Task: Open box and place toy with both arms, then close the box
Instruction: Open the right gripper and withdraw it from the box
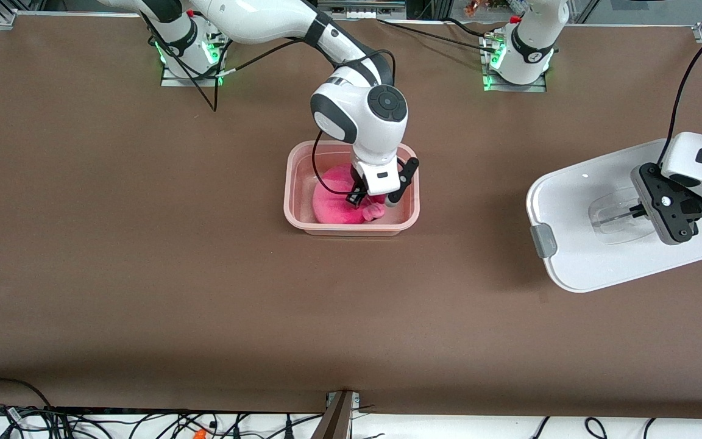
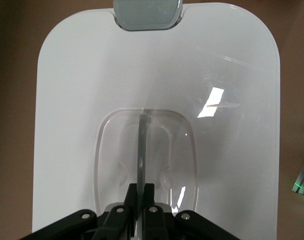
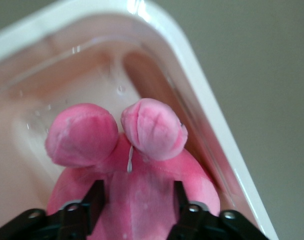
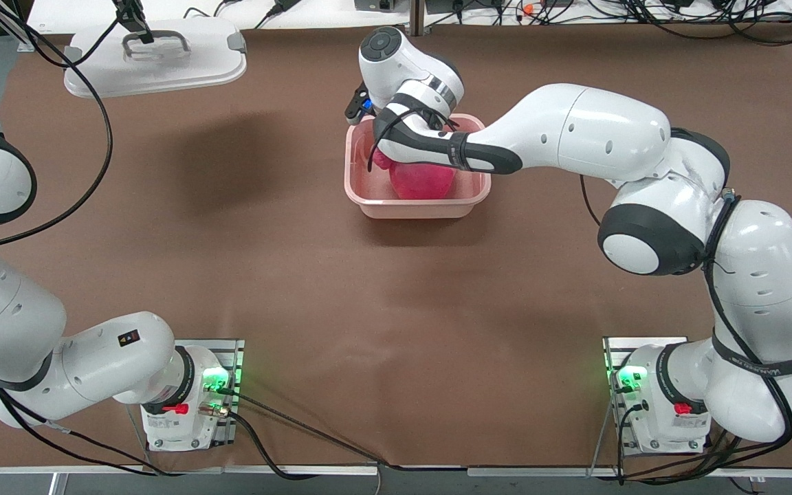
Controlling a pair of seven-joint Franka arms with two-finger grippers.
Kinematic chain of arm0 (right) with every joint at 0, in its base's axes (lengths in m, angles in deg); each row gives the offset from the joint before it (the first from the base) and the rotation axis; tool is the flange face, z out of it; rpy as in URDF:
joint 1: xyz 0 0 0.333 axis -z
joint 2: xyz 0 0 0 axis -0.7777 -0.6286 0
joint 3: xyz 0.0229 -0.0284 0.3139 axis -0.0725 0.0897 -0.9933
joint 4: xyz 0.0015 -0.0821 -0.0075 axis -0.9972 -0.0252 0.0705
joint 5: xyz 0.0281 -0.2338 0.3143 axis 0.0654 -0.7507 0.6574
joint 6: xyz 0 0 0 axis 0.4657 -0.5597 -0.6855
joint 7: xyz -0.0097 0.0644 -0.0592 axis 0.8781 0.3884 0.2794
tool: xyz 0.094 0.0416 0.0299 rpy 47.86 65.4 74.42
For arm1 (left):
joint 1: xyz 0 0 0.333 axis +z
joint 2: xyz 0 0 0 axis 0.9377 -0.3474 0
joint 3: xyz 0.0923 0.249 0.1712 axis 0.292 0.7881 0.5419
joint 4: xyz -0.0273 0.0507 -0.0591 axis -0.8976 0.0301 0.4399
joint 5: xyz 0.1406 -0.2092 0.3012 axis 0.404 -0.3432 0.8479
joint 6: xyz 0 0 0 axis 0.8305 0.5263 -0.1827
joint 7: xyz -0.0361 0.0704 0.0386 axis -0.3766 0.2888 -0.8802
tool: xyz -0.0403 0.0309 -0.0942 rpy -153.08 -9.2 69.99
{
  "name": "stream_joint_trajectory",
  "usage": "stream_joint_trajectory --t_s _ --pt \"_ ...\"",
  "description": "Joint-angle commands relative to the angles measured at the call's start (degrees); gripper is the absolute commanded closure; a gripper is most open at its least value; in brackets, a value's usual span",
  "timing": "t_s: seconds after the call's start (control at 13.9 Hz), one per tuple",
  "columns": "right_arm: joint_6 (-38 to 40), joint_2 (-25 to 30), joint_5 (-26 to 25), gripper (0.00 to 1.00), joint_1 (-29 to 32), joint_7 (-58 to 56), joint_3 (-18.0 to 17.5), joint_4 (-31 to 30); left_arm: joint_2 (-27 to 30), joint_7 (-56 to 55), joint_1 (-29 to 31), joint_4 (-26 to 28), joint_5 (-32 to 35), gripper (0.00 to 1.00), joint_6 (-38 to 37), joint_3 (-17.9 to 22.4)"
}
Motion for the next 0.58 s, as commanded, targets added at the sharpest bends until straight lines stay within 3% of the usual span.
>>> stream_joint_trajectory --t_s 0.0,0.14,0.36,0.5 --pt "0.70 1.50 0.32 0.00 0.16 2.74 -0.07 1.60 -0.31 1.49 0.37 -1.30 -0.94 1.00 -1.08 -0.38" --pt "1.49 4.75 4.43 0.00 1.91 2.66 0.63 1.60 -0.31 1.49 0.28 -1.30 -1.03 1.00 -1.17 -0.47" --pt "2.63 10.89 5.51 0.00 7.01 1.95 0.72 1.25 -0.31 1.58 -0.33 -1.21 -1.38 1.00 -4.76 -0.73" --pt "9.01 14.33 6.29 0.00 11.31 1.78 1.43 1.16 -0.31 1.76 -0.86 -0.60 -3.57 1.00 -6.44 -1.25"
